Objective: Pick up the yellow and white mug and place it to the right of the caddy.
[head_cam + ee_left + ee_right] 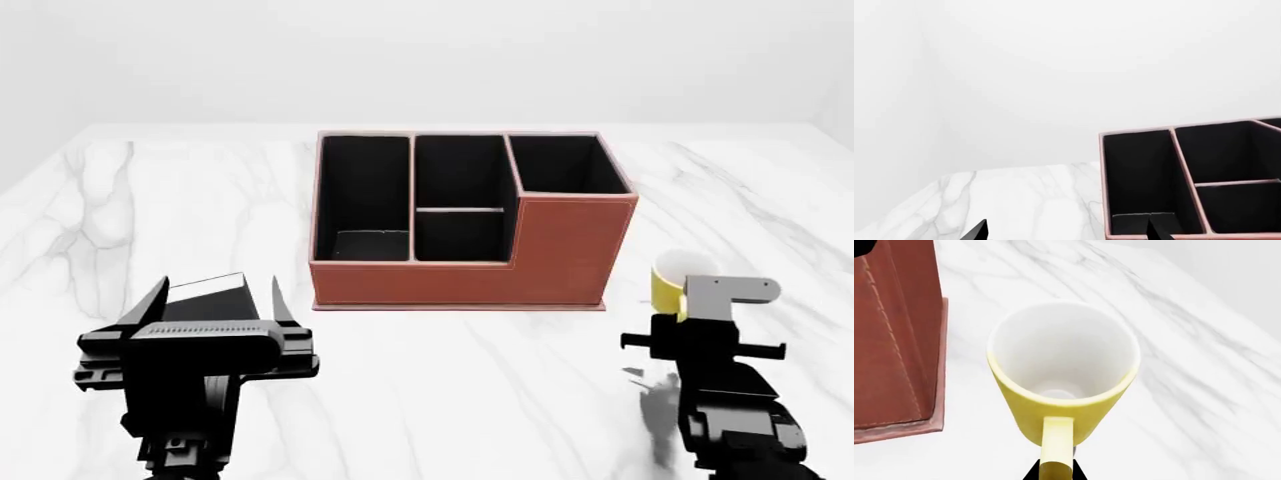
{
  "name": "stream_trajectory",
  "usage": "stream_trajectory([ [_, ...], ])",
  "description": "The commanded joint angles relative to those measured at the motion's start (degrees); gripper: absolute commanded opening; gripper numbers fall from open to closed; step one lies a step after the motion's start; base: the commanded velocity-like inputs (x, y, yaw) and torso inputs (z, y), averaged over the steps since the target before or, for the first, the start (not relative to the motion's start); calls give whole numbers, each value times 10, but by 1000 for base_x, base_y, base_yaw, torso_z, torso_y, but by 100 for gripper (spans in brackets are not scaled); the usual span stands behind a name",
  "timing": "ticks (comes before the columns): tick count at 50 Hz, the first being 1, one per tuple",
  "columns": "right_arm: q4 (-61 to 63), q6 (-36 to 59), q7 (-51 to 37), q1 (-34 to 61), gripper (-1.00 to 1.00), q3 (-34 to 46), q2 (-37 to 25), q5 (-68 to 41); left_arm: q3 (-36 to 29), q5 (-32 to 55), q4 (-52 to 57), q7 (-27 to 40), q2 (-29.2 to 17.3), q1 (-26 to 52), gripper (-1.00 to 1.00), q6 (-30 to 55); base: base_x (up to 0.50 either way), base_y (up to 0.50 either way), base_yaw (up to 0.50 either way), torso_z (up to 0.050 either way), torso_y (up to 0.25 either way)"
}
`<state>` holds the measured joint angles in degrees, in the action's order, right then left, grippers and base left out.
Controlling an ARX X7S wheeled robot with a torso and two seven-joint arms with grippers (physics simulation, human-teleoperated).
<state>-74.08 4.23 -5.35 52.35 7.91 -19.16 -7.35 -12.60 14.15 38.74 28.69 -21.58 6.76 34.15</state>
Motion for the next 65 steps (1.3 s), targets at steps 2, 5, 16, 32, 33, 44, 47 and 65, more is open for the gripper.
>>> stream_trajectory([
  [2, -9, -1, 4, 9, -100, -33, 7, 44, 0, 1, -2, 1, -2, -1, 100, -3, 0, 0, 0, 0, 0],
  [5, -9, 1, 4, 9, -100, -39, 8, 50, 0, 2, -2, 2, -2, -2, 100, -4, 0, 0, 0, 0, 0],
  [16, -9, 7, 7, 6, -100, -54, 7, 63, -1, 3, -3, 2, -3, 0, 100, -4, 0, 0, 0, 0, 1],
  [32, -9, 17, 9, 4, -100, -64, 7, 70, -5, 5, -3, 5, -3, 5, 100, 0, 0, 0, 0, 0, 0],
  [33, -9, 18, 9, 4, -100, -64, 7, 70, -5, 5, -2, 5, -3, 5, 100, 1, 0, 0, 0, 10, 0],
  [44, -9, 17, 9, 5, 100, -66, 7, 72, -4, 7, 1, 7, -5, 4, 100, 0, 0, 0, 0, 0, 1],
  [47, -9, 16, 9, 5, 100, -67, 7, 72, -3, 8, 1, 7, -6, 3, 100, -1, 0, 0, 0, 0, 0],
  [65, -9, -10, 13, -3, 100, -74, -3, 70, -5, 9, 4, 10, -8, 2, 100, -3, 0, 0, 0, 0, 0],
])
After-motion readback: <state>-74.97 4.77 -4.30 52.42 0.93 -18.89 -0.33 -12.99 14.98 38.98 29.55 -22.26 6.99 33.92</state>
